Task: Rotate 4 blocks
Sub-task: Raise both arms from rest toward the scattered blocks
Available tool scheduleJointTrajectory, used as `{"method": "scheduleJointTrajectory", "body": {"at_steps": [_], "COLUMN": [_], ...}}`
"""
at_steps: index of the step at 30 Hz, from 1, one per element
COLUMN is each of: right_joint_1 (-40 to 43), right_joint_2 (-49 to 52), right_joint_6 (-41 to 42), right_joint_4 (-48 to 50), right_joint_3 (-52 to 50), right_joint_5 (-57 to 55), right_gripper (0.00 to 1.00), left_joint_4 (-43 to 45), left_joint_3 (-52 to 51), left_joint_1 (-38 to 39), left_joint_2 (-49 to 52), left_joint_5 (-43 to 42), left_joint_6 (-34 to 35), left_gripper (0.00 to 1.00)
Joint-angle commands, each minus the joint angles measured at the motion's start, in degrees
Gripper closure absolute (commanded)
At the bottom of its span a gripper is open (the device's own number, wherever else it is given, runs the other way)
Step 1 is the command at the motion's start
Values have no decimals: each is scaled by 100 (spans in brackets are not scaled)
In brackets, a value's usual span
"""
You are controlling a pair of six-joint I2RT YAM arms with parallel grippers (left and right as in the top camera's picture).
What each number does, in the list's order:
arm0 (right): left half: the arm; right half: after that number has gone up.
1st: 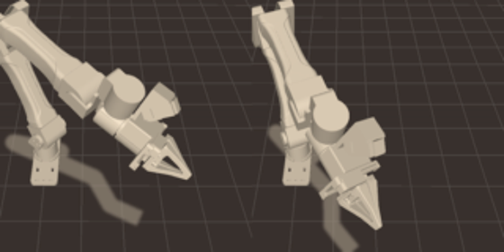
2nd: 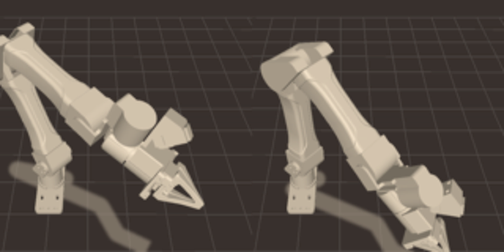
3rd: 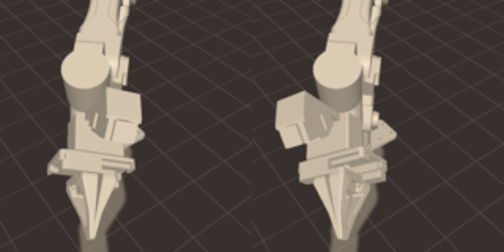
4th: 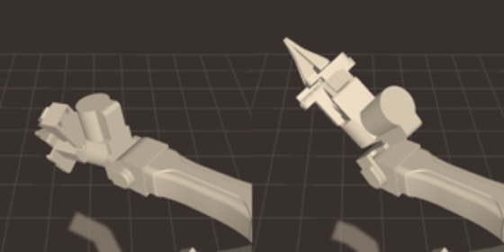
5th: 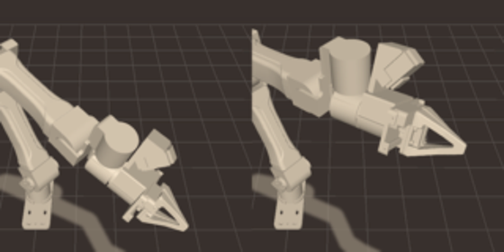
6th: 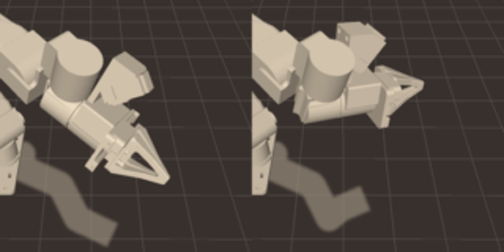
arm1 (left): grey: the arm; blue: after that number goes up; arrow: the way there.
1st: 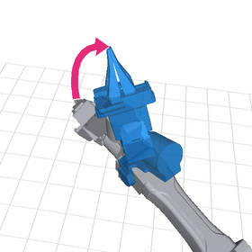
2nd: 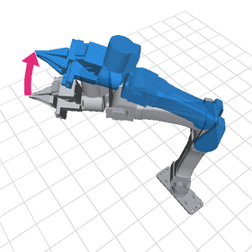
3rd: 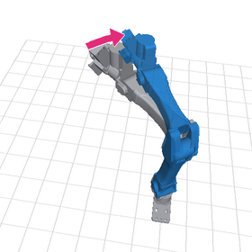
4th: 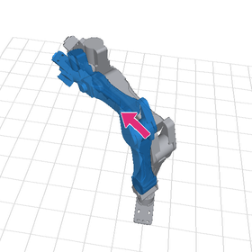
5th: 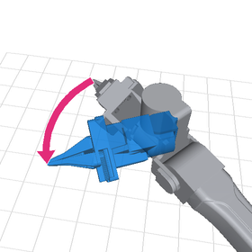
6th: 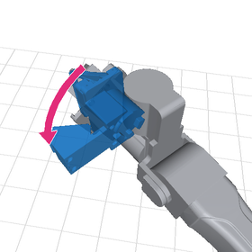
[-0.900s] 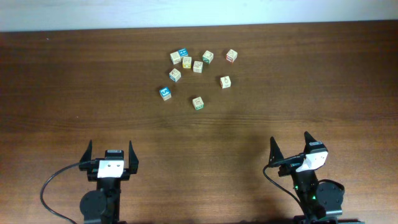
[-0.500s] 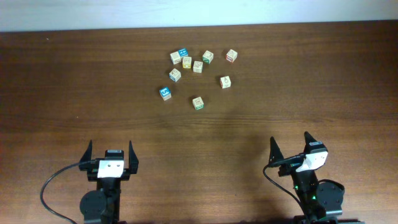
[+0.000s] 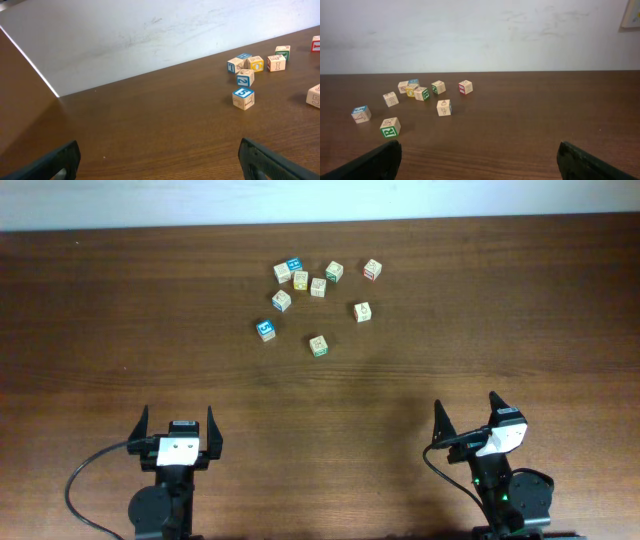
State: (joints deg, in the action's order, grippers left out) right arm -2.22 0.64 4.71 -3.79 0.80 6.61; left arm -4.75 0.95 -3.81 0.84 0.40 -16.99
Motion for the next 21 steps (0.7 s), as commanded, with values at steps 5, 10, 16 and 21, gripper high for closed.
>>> {"method": "scheduleJointTrajectory", "body": {"at_steps": [5, 10, 16, 21], "right_joint_1": [37, 37, 37, 37], "right_joint_2": [-28, -28, -28, -22], "right_joint_6": [20, 22, 22, 20], "right_joint_4": [7, 79, 107, -157], "right_joint_3": [-48, -48, -42, 313], "right_joint_5": [227, 505, 846, 885], "right_gripper": [2, 1, 1, 2], "left_joint_4": [2, 26, 46, 105], "left_joint_3": [-46, -42, -42, 153], "left_joint_1": [17, 17, 17, 17], "left_joint_2": [-55, -50, -48, 243], "left_joint_5": [-20, -293, -485, -520], "left_joint_6": [-87, 2, 754, 1034], "left_gripper": [1, 1, 1, 1]}}
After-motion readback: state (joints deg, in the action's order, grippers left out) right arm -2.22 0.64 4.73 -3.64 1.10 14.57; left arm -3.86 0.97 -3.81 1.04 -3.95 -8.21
